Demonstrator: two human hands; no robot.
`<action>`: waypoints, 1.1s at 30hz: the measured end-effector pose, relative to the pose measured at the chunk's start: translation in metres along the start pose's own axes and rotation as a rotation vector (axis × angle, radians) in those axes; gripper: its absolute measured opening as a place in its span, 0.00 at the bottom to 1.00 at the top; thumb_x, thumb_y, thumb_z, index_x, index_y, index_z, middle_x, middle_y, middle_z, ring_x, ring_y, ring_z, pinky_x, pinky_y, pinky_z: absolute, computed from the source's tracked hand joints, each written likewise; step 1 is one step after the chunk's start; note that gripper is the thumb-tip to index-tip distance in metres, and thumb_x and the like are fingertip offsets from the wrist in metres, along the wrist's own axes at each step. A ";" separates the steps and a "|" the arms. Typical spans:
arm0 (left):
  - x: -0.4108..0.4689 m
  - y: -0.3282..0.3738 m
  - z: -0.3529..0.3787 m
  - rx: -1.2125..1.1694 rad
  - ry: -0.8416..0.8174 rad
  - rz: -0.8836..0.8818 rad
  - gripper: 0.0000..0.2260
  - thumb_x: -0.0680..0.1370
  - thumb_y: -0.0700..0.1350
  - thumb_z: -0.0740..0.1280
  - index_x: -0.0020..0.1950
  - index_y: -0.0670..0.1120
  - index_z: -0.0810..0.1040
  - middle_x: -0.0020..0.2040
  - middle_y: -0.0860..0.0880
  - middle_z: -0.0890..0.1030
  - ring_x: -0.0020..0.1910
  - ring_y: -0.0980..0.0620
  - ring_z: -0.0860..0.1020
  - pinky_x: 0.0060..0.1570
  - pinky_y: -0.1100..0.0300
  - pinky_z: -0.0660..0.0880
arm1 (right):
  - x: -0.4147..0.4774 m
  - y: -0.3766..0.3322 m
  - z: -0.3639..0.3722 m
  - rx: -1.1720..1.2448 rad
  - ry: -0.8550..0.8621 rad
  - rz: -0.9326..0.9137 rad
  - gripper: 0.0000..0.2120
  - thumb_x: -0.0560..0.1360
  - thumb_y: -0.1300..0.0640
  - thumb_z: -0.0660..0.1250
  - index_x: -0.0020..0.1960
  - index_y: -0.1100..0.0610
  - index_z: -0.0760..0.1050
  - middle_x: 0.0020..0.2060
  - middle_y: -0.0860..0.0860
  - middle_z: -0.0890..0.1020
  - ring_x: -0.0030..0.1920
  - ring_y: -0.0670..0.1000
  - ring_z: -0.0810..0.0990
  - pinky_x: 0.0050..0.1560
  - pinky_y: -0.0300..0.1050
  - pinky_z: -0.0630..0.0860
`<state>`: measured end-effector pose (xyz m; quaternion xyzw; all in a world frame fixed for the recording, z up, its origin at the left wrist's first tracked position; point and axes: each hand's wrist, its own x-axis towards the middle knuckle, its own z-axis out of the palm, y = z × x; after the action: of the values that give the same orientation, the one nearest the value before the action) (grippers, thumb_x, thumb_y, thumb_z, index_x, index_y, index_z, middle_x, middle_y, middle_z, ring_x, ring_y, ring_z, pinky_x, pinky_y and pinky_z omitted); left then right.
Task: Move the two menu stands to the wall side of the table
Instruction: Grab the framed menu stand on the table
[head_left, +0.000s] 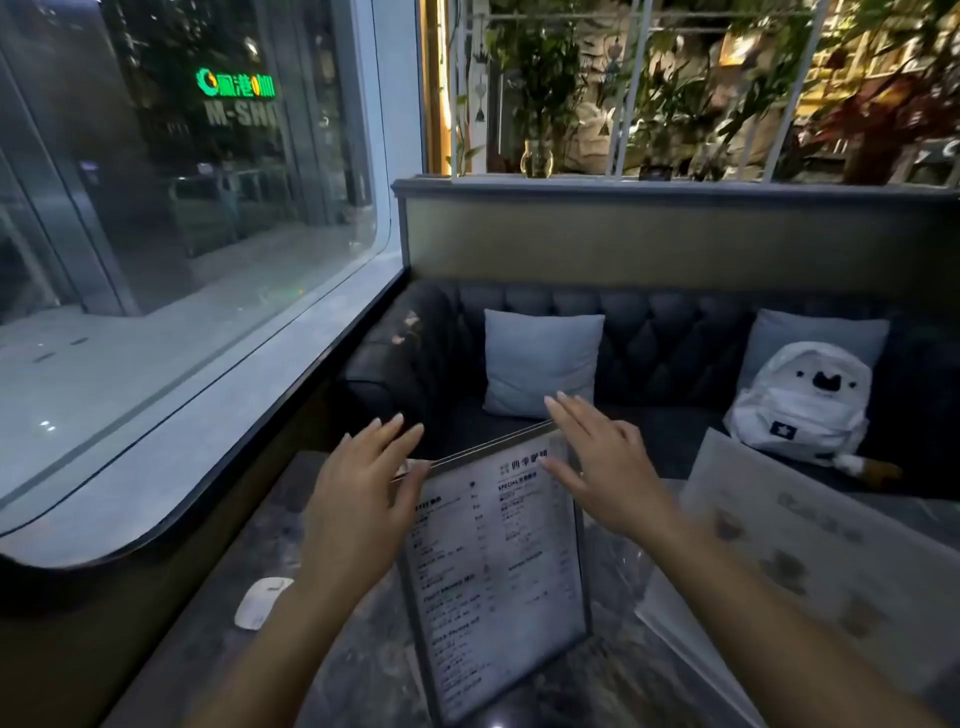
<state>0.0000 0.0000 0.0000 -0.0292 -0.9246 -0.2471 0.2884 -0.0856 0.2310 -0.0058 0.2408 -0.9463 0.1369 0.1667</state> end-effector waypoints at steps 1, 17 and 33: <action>-0.001 -0.003 0.003 -0.009 0.000 -0.002 0.14 0.75 0.44 0.67 0.60 0.44 0.77 0.62 0.42 0.78 0.64 0.43 0.72 0.67 0.46 0.64 | 0.000 0.001 0.003 0.002 -0.037 -0.004 0.29 0.77 0.43 0.54 0.73 0.49 0.49 0.75 0.46 0.55 0.74 0.44 0.50 0.67 0.46 0.53; 0.001 -0.009 0.016 -0.001 0.049 -0.041 0.11 0.71 0.36 0.66 0.49 0.47 0.82 0.46 0.48 0.86 0.45 0.44 0.82 0.43 0.52 0.77 | 0.026 -0.002 0.011 -0.068 0.081 0.125 0.16 0.73 0.40 0.59 0.46 0.53 0.71 0.46 0.49 0.76 0.47 0.53 0.73 0.46 0.49 0.58; 0.048 -0.007 0.045 -0.165 -0.113 -0.123 0.06 0.75 0.46 0.65 0.48 0.50 0.82 0.50 0.50 0.84 0.50 0.47 0.79 0.44 0.58 0.70 | -0.010 -0.004 -0.007 -0.239 0.191 0.297 0.16 0.73 0.44 0.62 0.46 0.57 0.74 0.44 0.55 0.78 0.46 0.61 0.73 0.42 0.52 0.61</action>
<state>-0.0648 0.0111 -0.0087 -0.0101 -0.9160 -0.3374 0.2168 -0.0733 0.2343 -0.0026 0.0630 -0.9608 0.0689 0.2612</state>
